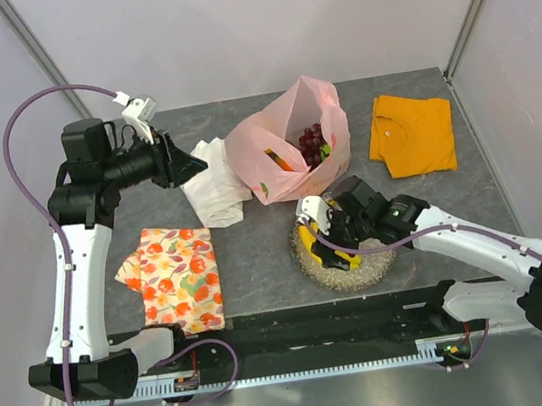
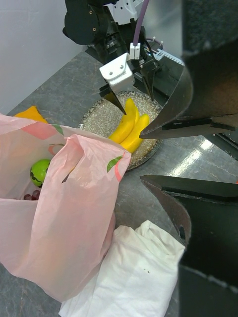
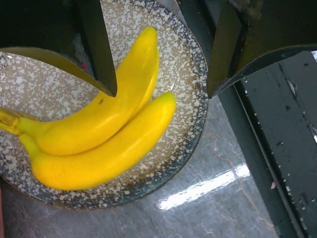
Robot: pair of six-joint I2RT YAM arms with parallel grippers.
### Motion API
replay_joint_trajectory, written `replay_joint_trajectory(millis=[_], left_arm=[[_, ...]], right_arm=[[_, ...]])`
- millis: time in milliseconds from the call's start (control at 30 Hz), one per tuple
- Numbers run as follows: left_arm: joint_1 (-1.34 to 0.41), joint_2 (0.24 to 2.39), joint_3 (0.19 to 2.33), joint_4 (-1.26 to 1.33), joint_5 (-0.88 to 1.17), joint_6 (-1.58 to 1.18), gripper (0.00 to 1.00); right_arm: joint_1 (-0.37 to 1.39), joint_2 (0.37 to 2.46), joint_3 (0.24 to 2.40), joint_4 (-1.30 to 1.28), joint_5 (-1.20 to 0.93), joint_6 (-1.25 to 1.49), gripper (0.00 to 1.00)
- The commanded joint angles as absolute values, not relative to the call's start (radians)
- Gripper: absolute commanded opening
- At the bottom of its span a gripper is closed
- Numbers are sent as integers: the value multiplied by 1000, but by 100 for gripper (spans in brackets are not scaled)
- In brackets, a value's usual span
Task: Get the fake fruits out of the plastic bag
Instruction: Place the fake fruit on the plate.
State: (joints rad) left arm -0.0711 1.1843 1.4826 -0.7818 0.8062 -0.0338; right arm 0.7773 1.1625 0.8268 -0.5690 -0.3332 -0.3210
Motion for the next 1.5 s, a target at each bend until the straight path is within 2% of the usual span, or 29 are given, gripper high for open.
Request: replay_joint_trajectory(millis=[0,133,367,400,567,667,733,767,833,1133,1333,1367,1433,1467], left_arm=[[-64,1186,1482,-749,838,-58,43],[-64,1184,1483,-750,839,-58,43],[-60,1157,1467,-753,825,-52,43],[-58,1152,1459,-755,825,-49,43],[-45,1124,1431,-759,821,-43,43],[-37,1114,1420,-761,821,-44,43],[-32,1111,1419,-761,821,-44,43],[-31,1111,1419,-764,821,-46,43],[-29,1112,1414,-764,825,-48,43],[-26,1124,1420,-762,830,-51,43],[-21,1129,1419,-764,831,-52,43],[-21,1131,1420,-762,830,-51,43],[-20,1135,1424,-767,825,-49,43],[-18,1140,1427,-767,824,-40,44]], right_arm=[[782,1213,853,-506,-221,-174,81],[773,1272,890,-488,-20,-48,85],[735,1359,913,-474,-26,109,83],[735,1371,908,-466,-34,109,76],[735,1387,905,-445,-165,172,56],[733,1399,931,-442,-172,201,35],[729,1407,949,-443,-169,213,29],[729,1414,971,-443,-163,236,21],[729,1425,991,-440,-167,250,19],[729,1463,1016,-436,-186,298,25],[736,1468,999,-442,-196,322,44],[738,1471,997,-443,-205,325,51],[739,1480,996,-446,-221,342,56],[738,1482,997,-456,-216,351,63]])
